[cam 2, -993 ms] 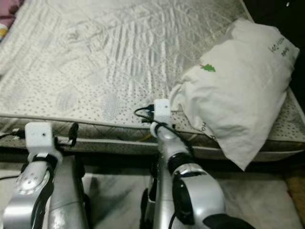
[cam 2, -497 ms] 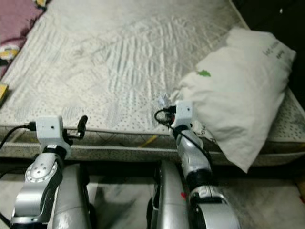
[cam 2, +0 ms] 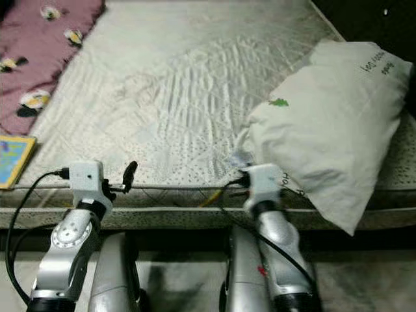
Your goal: Clean up the room
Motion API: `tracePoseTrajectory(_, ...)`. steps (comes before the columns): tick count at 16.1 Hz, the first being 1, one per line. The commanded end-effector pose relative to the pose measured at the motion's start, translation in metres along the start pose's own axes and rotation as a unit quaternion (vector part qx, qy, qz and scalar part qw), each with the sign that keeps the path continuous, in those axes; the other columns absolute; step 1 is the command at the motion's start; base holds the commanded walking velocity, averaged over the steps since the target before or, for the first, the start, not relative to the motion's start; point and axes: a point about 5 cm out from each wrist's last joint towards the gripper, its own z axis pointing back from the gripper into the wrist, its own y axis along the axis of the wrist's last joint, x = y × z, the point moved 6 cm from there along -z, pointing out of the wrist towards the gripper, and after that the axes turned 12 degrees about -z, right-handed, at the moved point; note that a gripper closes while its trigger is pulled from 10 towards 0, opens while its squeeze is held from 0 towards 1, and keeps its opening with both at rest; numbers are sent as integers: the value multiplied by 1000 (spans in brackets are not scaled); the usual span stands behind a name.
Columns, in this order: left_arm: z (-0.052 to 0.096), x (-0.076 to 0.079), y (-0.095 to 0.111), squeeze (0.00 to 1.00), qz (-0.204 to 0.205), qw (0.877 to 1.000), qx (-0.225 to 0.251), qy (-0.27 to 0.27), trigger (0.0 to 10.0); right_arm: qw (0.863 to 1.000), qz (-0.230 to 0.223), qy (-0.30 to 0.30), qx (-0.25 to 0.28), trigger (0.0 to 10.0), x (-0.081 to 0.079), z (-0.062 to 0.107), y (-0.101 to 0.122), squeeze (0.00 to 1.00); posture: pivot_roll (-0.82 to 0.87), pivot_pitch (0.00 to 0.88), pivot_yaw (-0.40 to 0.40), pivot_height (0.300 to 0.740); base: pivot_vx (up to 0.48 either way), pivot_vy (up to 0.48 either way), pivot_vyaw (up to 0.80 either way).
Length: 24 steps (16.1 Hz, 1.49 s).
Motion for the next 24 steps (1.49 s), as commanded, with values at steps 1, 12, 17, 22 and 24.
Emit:
tracePoseTrajectory(1, 2, 1, -4, 0, 4, 1000, -2, -7, 10000, 999, 4, -7, 39, 10000, 1, 1, 23, 0, -44, 0, -10, 521, 0, 0, 0)
tracePoseTrajectory(12, 0, -11, 4, 0, -14, 999, 11, 36, 10000, 990, -35, -134, 13, 10000, 34, 14, 12, 0, -34, 11, -54, 521, 0, 0, 0)
tracePoseTrajectory(17, 2, -11, 3, 0, -2, 999, 10, 36, 10000, 993, -45, -106, 22, 10000, 24, 6, 23, 0, -33, 13, -60, 544, 0, 0, 0)
tracePoseTrajectory(22, 1, -10, 3, 0, 0, 999, 8, 36, 10000, 992, -49, -110, 27, 10000, 29, 2, 28, 0, -38, 15, -59, 597, 0, 0, 0)
tracePoseTrajectory(24, 1, -7, 3, 0, -2, 999, 8, 37, 10000, 993, -44, -106, 41, 10000, 25, 0, 37, 0, -37, 15, -59, 626, 0, 0, 0)
